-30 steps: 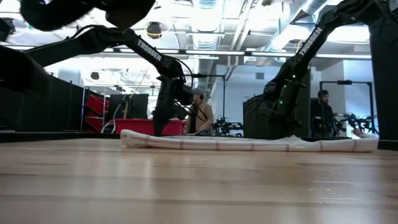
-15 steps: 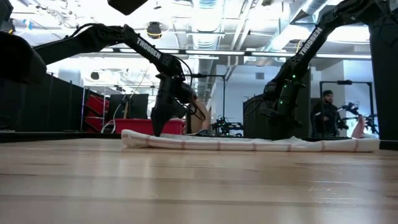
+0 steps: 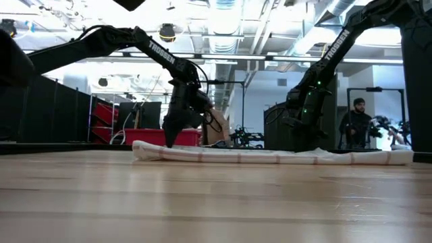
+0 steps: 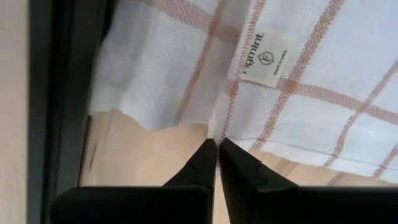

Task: Roll towel
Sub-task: Fold the white striped towel

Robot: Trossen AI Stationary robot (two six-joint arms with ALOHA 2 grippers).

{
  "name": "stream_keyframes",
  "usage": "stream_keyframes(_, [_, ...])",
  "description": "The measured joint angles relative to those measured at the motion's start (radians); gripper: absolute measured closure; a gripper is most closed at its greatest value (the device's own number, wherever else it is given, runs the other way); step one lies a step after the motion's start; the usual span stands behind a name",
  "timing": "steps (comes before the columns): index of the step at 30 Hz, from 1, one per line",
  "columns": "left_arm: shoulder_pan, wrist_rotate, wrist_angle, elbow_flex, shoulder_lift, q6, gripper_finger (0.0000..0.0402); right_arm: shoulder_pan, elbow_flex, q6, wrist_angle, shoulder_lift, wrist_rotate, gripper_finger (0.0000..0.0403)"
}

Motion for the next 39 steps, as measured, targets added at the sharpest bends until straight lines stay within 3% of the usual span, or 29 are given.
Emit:
stream_keyframes(5, [-0.006, -0.002, 0.012, 0.0, -0.056, -0.006, 0.0401, 0.0, 0.0, -0.001, 0.001, 0.0, 0.0, 0.0305])
stream_keyframes(16, [0.039, -0.027, 0.205, 0.002, -0.108, -0.006, 0.0401, 0.003, 0.0, -0.011, -0.008, 0.0, 0.0, 0.0305])
stream_keyframes(36, [0.15, -0.028, 0.371, -0.018, -0.1, -0.001, 0.0401, 0.006, 0.001, -0.018, -0.026, 0.0, 0.001, 0.0305])
stream_keyframes(39, [0.136, -0.033, 0.334, -0.007, -0.1, 0.015, 0.0381, 0.006, 0.001, -0.027, -0.025, 0.0, 0.0, 0.0305])
